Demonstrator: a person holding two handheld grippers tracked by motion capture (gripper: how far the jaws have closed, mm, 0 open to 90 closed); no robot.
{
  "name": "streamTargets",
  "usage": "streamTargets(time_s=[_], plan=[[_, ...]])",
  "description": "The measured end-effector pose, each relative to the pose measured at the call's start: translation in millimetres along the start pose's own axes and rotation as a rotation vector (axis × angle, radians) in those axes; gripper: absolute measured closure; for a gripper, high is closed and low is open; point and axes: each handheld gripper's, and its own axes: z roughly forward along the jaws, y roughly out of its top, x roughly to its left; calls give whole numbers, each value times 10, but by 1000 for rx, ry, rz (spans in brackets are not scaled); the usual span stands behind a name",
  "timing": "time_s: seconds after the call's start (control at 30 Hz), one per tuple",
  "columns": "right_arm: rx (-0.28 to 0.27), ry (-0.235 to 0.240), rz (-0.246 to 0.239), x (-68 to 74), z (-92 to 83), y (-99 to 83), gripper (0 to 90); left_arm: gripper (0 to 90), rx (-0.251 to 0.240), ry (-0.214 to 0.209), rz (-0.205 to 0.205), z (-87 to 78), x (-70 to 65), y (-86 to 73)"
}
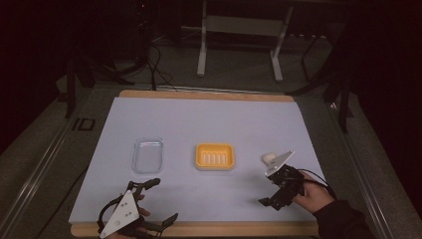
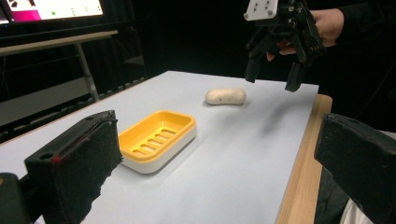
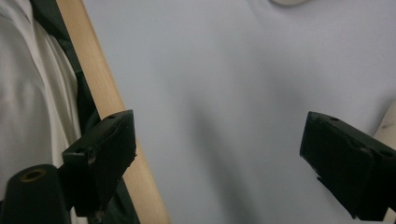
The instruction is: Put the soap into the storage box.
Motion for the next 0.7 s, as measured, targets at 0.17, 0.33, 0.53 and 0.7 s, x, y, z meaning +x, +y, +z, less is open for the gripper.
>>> streamTargets(time_s=[0.17,0.33,0.53,0.7], plan=[[33,-3,10,-11,-7,8,104,6,5,-1,-3,3,0,-1],[145,18,11,-7,51,15,104,6,5,0,-4,4,0,-2],[209,29,24,-38,84,18,104,6,8,-2,-4,7,0,-3],[236,10,26,-53,92,19,104,6,14,-3,-3,12,-1,-6]])
